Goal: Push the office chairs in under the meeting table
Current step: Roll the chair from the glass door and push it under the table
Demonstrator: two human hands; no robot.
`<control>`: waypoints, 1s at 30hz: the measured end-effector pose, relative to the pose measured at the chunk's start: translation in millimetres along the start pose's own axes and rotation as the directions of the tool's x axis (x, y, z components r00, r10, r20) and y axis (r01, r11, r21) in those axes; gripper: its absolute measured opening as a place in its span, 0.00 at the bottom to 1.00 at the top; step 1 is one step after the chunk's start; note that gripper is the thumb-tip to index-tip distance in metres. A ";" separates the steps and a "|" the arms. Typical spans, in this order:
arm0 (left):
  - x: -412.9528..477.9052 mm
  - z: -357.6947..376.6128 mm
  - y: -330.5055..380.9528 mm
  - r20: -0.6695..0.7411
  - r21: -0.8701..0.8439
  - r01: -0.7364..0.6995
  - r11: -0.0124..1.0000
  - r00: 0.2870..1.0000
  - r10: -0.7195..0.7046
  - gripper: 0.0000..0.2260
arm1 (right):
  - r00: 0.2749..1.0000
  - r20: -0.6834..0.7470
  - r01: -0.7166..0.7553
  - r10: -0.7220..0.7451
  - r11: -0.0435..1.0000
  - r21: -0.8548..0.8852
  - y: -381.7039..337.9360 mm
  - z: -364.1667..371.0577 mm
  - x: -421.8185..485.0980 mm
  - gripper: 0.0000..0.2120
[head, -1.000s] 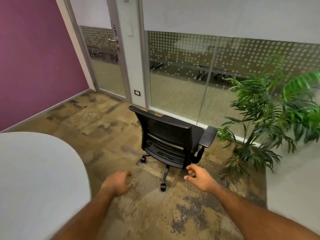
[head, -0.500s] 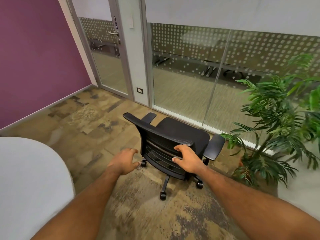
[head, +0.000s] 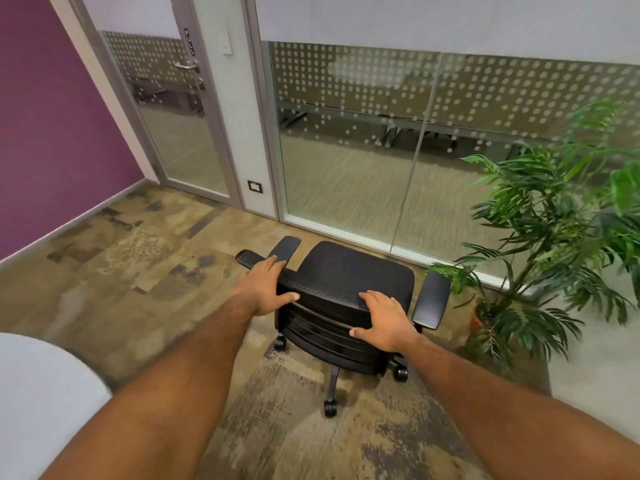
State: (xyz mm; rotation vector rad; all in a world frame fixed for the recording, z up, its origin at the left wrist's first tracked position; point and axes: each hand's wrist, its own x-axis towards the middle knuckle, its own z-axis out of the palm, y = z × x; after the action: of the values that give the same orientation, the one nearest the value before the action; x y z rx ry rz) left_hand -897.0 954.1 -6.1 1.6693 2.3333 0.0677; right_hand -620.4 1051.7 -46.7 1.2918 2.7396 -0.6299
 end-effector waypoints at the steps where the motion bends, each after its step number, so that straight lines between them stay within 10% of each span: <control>1: 7.8 0.9 -2.4 0.024 -0.014 0.004 1.000 1.000 -0.004 0.43 | 1.000 -0.001 -0.017 0.017 0.999 -0.030 -0.9 5.7 1.4 0.46; 22: 19.6 44.2 -15.1 0.081 0.259 -0.082 0.962 0.995 0.063 0.46 | 0.970 -0.019 -0.245 0.244 0.968 -0.047 -14.0 6.3 14.1 0.41; 30: -33.2 67.5 -4.0 0.058 0.104 -0.079 0.991 0.996 0.073 0.46 | 0.987 -0.027 -0.160 0.158 0.971 -0.176 7.0 27.0 -23.8 0.49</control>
State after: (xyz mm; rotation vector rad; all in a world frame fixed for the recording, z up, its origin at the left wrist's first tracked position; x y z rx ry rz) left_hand -874.1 913.7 -65.5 1.7867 2.2699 -0.0876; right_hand -603.1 1028.1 -68.7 1.4569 2.5966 -0.3563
